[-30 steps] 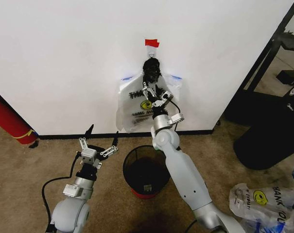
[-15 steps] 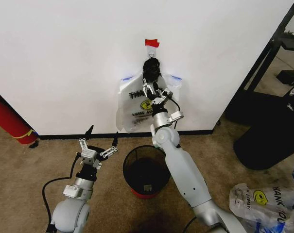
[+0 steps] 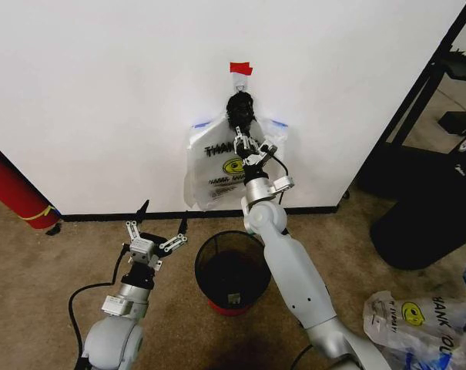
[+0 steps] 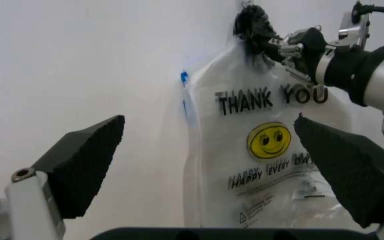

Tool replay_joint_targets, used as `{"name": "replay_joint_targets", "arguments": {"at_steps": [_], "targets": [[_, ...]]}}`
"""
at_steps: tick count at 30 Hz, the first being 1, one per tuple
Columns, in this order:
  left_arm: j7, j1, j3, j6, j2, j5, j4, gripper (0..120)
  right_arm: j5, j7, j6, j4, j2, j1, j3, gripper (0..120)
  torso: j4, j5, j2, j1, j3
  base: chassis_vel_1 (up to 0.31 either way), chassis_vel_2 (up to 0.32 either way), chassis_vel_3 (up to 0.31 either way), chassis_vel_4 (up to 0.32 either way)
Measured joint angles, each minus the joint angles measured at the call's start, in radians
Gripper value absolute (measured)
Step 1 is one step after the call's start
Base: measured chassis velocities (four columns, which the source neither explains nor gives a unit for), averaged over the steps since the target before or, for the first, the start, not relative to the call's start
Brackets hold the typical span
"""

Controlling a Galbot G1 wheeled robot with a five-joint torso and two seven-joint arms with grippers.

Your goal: Pick up the garbage bag from the wall and place it over the trash bin.

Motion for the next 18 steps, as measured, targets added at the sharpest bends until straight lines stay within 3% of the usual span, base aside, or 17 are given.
{"name": "replay_joint_targets", "arguments": {"at_steps": [1,9,18], "targets": [[0.0,0.002,0.0,-0.001,0.0,0.0,-0.001,100,-0.004,0.0,0.004,0.002,0.0,-0.005,0.0,0,0.0,0.0,0.0,0.0,0.0,0.0,0.0,0.0,0.0],[0.0,0.014,-0.004,-0.013,0.001,0.001,-0.005,100,-0.017,-0.003,0.006,0.025,-0.016,-0.042,0.007,0,0.0,0.0,0.0,0.0,0.0,0.0,0.0,0.0,0.0],[-0.008,0.024,-0.006,-0.022,0.005,-0.013,-0.017,100,-0.042,-0.027,0.014,0.108,-0.062,-0.212,0.015,0,0.0,0.0001,0.0,0.0,0.0,0.0,0.0,0.0,0.0]]}}
